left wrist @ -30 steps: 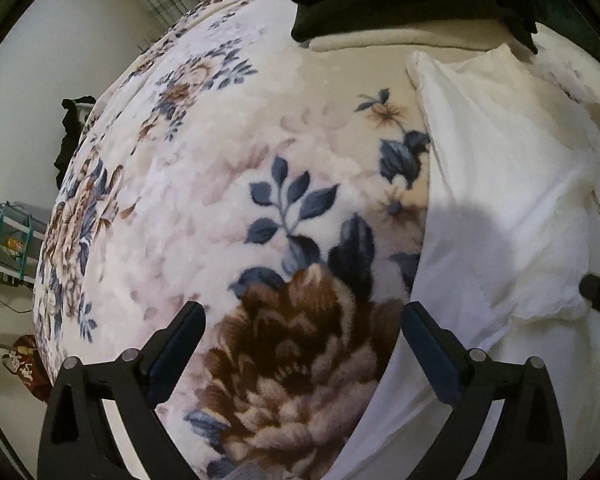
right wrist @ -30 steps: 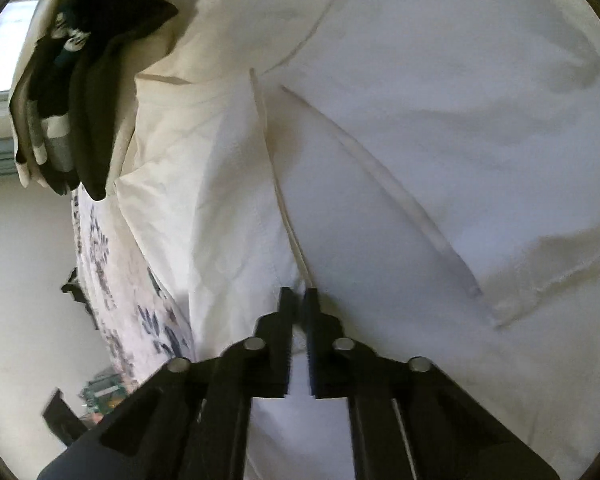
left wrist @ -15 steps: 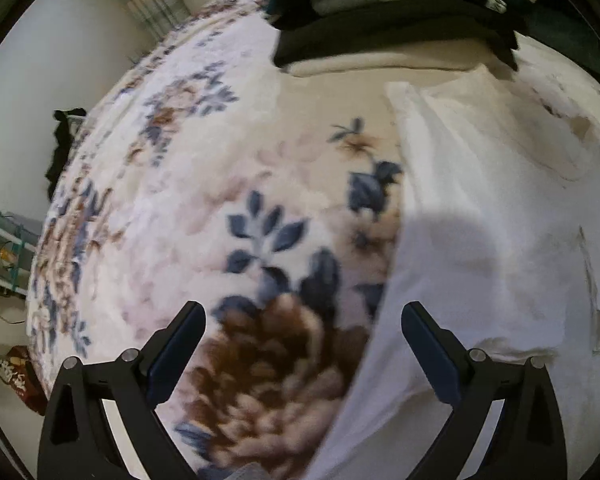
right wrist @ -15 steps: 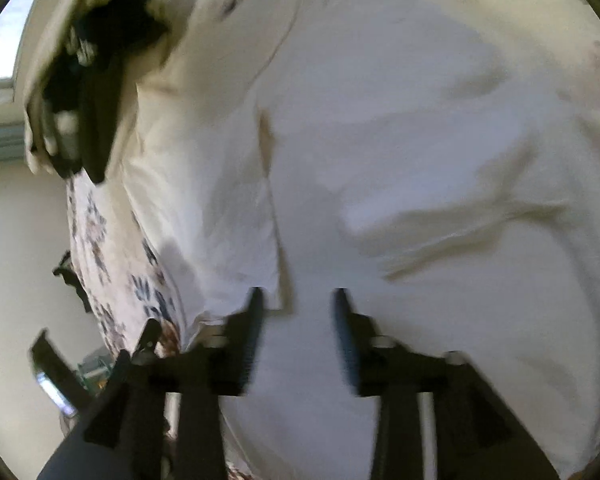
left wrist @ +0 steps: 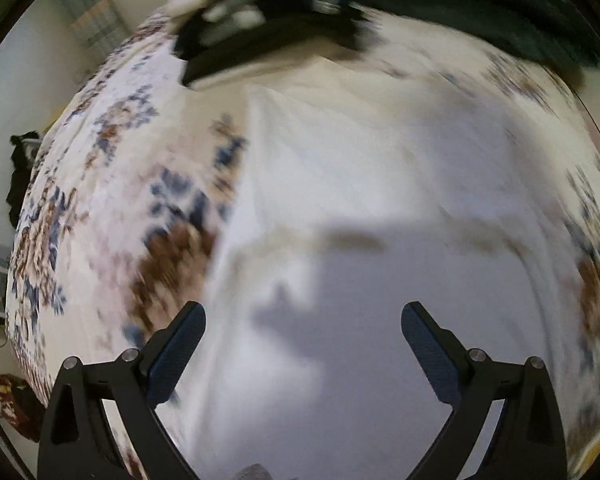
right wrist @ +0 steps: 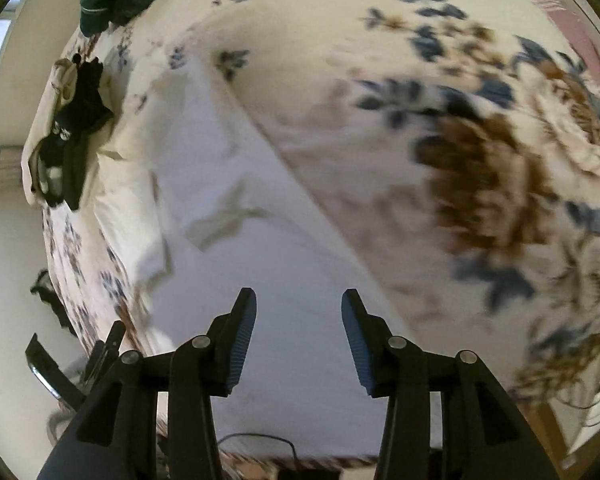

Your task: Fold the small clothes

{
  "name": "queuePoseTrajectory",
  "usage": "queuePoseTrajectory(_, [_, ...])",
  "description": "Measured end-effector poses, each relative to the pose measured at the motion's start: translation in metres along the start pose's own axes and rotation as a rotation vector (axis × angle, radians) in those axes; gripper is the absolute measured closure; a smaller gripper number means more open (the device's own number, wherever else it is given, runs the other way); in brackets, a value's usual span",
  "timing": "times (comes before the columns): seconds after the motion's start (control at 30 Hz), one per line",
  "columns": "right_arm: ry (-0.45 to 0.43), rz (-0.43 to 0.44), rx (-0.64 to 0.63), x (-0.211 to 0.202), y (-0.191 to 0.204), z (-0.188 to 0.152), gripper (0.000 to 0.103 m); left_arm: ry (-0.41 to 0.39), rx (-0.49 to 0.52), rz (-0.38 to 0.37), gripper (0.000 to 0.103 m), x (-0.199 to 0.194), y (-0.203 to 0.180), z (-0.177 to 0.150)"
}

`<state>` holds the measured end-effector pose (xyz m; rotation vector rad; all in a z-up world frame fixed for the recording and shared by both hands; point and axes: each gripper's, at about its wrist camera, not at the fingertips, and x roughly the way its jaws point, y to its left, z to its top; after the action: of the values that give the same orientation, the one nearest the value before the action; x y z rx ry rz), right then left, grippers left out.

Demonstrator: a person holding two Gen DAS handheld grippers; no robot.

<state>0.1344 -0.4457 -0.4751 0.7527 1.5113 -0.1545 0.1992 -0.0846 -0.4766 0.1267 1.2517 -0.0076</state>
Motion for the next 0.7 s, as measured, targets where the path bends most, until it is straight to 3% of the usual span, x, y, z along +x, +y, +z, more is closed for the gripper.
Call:
queuePoseTrajectory(0.13, [0.054, -0.005, -0.041, -0.015, -0.056, -0.003, 0.056, 0.11, 0.007, -0.058, 0.003, -0.022, -0.071, -0.062])
queuePoseTrajectory(0.3, [0.102, -0.064, -0.094, -0.03, -0.121, 0.018, 0.056, 0.337, -0.076, -0.219, 0.003, -0.022, -0.171, -0.147])
queuePoseTrajectory(0.43, [0.117, -0.076, -0.123, -0.041, -0.157, 0.044, 0.056, 0.411, -0.126, -0.284, 0.003, -0.013, -0.225, -0.181])
queuePoseTrajectory(0.5, [0.119, -0.083, -0.131, -0.042, -0.167, 0.056, 0.056, 0.428, -0.132, -0.332, 0.008, -0.005, -0.249, -0.19])
queuePoseTrajectory(0.53, [0.12, -0.081, -0.134, -0.042, -0.17, 0.06, 0.056, 0.425, -0.118, -0.324, 0.024, -0.001, -0.261, -0.193])
queuePoseTrajectory(0.57, [0.121, -0.078, -0.138, -0.042, -0.173, 0.065, 0.056, 0.419, -0.1, -0.31, 0.058, 0.004, -0.271, -0.195])
queuePoseTrajectory(0.63, [0.122, -0.079, -0.142, -0.04, -0.178, 0.074, 0.056, 0.444, -0.077, -0.258, 0.102, 0.017, -0.285, -0.2])
queuePoseTrajectory(0.7, [0.127, -0.078, -0.146, -0.036, -0.177, 0.08, 0.056, 0.406, -0.133, -0.26, 0.102, 0.017, -0.28, -0.2])
